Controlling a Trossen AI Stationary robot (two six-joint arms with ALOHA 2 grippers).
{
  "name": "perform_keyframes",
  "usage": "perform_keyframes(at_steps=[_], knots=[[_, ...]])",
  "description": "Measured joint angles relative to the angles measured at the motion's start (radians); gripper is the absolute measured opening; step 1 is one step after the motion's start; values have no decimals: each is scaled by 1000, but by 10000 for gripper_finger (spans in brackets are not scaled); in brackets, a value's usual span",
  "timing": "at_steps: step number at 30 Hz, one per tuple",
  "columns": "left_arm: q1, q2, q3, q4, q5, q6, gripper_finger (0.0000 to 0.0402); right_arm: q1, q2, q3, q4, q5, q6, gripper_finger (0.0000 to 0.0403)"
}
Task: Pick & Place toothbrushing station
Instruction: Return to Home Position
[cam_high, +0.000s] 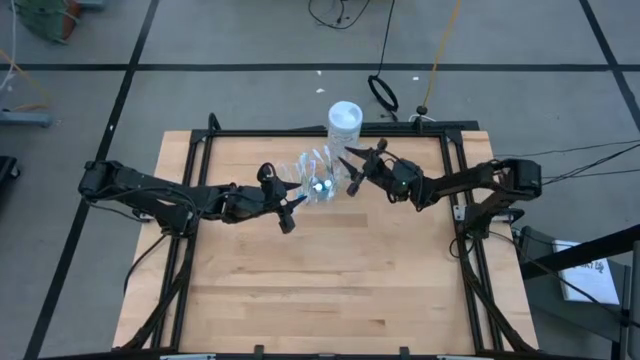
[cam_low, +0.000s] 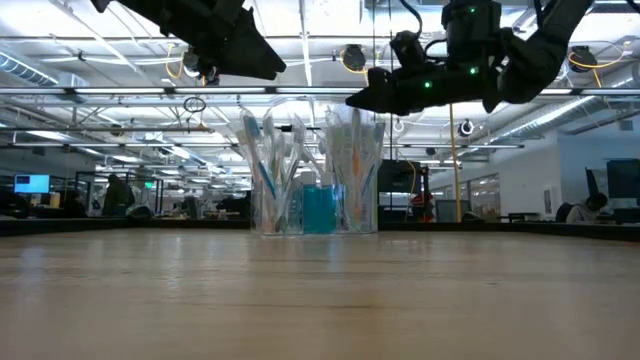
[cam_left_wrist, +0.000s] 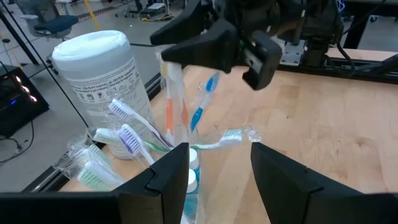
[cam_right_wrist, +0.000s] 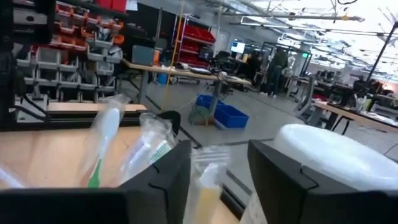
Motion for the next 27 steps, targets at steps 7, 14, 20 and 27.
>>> perform_keyframes(at_steps=[7,14,20,27], knots=[[0,0,0,1,0,-1,179,0,-37,0,-113,-1,27,45],[0,0,0,1,0,3,179,-1,-40,3,-203,-1,48,11],[0,0,0,1,0,3,179,-1,-40,3,-237,-1,48,8],[0,0,0,0,0,3,179,-1,-35,-1,-116,-3,19,33]])
